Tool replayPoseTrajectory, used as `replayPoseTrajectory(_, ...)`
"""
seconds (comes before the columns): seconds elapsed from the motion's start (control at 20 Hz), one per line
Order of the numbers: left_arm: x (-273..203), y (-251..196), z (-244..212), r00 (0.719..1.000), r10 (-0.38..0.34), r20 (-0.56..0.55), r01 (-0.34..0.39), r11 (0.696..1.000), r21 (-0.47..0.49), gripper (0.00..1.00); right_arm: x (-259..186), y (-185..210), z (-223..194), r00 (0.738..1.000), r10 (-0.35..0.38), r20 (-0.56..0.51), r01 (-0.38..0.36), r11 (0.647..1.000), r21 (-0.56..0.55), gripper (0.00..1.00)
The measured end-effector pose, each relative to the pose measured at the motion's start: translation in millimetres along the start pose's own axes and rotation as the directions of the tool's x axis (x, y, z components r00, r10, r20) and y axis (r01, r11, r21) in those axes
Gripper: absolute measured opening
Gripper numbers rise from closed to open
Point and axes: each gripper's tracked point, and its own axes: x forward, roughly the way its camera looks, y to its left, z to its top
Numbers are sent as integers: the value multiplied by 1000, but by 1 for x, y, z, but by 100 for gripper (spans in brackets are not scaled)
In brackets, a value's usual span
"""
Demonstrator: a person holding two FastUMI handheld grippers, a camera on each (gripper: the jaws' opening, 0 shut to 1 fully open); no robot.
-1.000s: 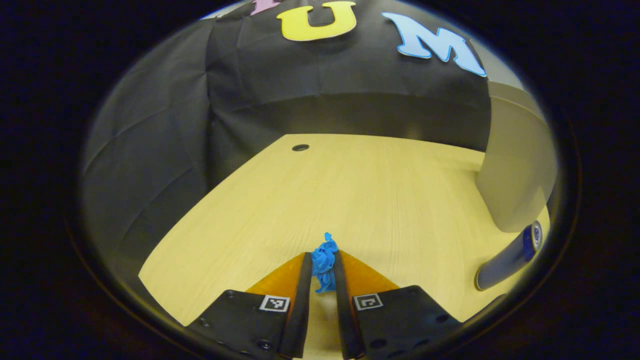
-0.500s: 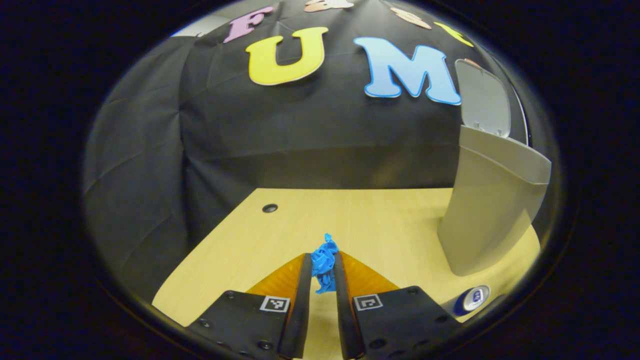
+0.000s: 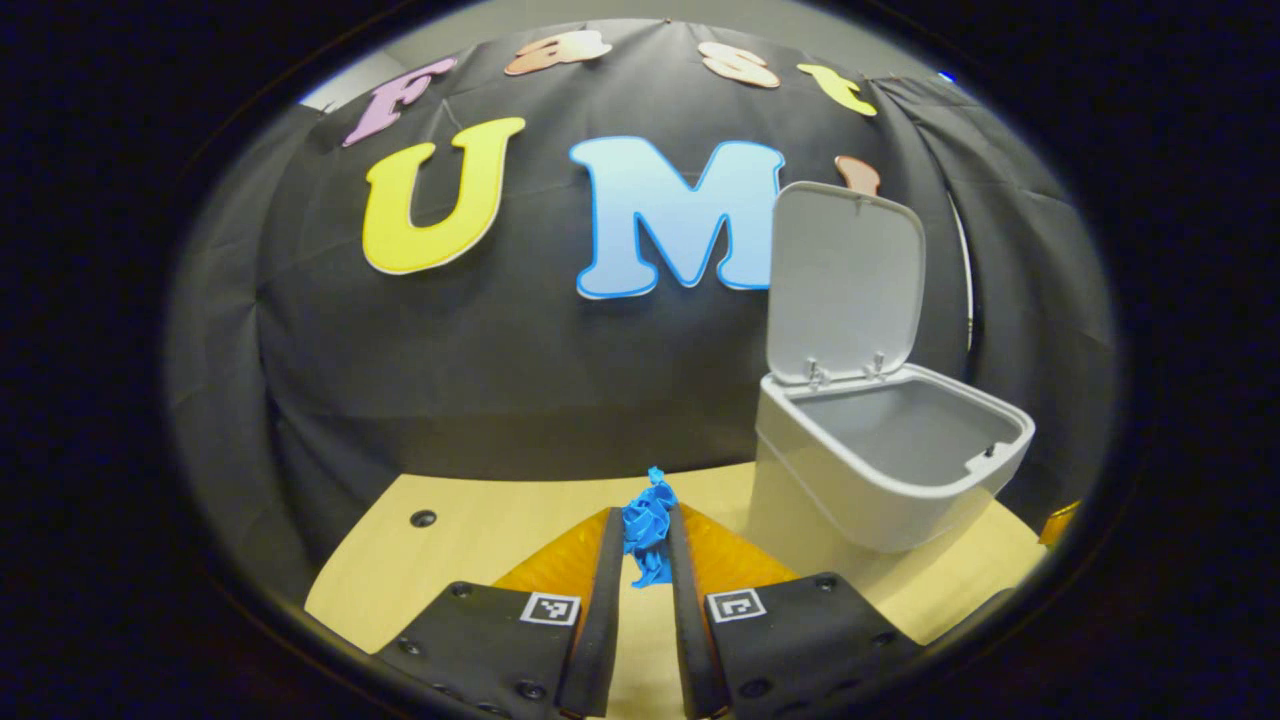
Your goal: Press the lid of the desktop garbage bin to open it, pick up the crumpled paper on the desktop and throw it into the bin, then pick up the pop can on the desktop and drop it into the bin, and finally close the garbage bin lid.
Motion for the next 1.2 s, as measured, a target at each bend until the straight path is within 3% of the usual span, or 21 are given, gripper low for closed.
replayPoseTrajectory(0.2,8,-51,43,993,-98,59,98,995,2,34,-7,-19,1,999,-36,10,35,998,51,0)
replayPoseTrajectory(0.5,16,-109,59,979,-190,68,188,981,39,34,-19,-48,4,995,-95,32,90,989,115,0)
replayPoseTrajectory(0.6,17,-121,58,974,-221,56,219,975,45,62,-20,-52,3,994,-105,33,100,987,124,0)
replayPoseTrajectory(0.75,18,-128,59,971,-230,62,228,973,44,63,-20,-53,4,994,-105,33,100,988,121,0)
replayPoseTrajectory(0.8,18,-129,58,970,-236,62,233,971,42,68,-19,-52,5,994,-104,32,99,988,119,0)
replayPoseTrajectory(0.85,18,-130,58,968,-243,63,240,970,40,80,-17,-50,5,995,-98,31,94,989,115,0)
replayPoseTrajectory(1.05,18,-118,59,972,-224,65,221,974,44,80,-10,-34,3,998,-62,14,60,994,91,0)
replayPoseTrajectory(1.2,12,-80,57,983,-170,64,169,985,30,83,4,0,-4,1000,15,-24,-14,999,40,1)
